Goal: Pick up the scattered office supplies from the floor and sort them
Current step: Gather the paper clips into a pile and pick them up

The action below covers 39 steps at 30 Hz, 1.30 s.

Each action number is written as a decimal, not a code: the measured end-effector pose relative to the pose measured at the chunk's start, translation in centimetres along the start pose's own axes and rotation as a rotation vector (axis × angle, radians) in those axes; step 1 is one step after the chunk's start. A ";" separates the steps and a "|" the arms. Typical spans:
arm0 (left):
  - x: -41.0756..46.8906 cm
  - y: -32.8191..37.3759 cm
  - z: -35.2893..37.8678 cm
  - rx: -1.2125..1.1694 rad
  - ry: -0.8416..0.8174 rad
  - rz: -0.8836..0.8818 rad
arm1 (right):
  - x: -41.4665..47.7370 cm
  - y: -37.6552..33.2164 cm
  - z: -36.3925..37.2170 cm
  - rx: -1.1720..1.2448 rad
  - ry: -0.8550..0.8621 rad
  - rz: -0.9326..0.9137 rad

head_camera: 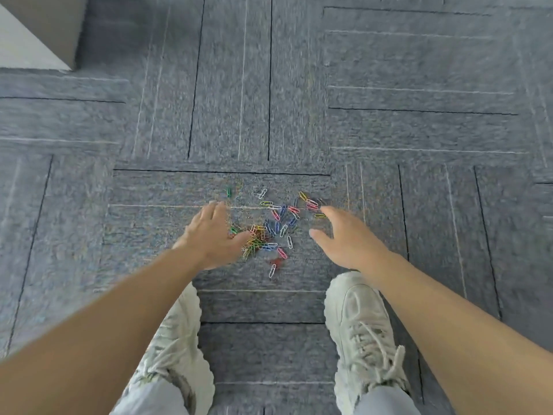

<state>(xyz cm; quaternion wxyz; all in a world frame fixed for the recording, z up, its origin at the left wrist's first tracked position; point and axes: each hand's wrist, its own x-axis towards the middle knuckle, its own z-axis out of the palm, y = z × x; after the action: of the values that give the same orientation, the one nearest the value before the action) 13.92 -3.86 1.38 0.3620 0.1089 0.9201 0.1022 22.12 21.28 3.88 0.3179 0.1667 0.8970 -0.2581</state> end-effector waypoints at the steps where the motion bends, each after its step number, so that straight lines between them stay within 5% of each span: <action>1: 1.2 -0.4 0.6 -0.014 0.004 -0.018 | 1.2 0.5 1.0 0.023 -0.005 0.032; 6: 6.2 -1.0 2.5 -0.077 0.133 -0.003 | 6.0 0.0 4.1 0.079 0.110 0.239; 10: 6.4 0.1 4.1 0.031 0.146 0.030 | 6.3 -3.8 6.1 -0.024 0.053 -0.002; 13: 6.0 1.0 4.5 0.020 0.105 0.203 | 6.6 -6.3 6.7 0.133 0.022 -0.021; 16: 5.2 1.4 4.9 -0.105 0.081 0.449 | 7.4 -6.9 5.0 0.386 0.220 0.114; 21: 5.7 2.2 5.2 -0.325 0.190 0.099 | 9.9 -5.3 3.9 0.166 0.198 -0.158; 25: 5.7 3.6 4.3 -0.380 0.115 0.204 | 10.1 -4.3 4.6 -0.140 0.035 -0.369; 29: 5.5 2.9 4.4 -0.468 0.183 0.233 | 7.7 -2.2 4.6 0.051 -0.012 -0.433; 31: 6.3 2.5 4.8 -0.398 0.270 0.226 | 6.4 -0.5 4.5 0.194 0.102 -0.367; 34: 7.6 3.2 4.7 -0.196 0.193 0.236 | 6.0 2.4 4.2 0.207 0.306 -0.179; 39: 8.2 4.4 4.8 0.115 0.093 0.347 | 5.9 3.2 5.7 0.097 0.208 -0.044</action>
<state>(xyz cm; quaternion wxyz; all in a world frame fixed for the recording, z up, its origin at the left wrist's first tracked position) 11.96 3.08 -6.18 0.2891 0.2816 0.9077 0.1154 22.00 21.41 -4.90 0.2087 0.1879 0.9151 -0.2894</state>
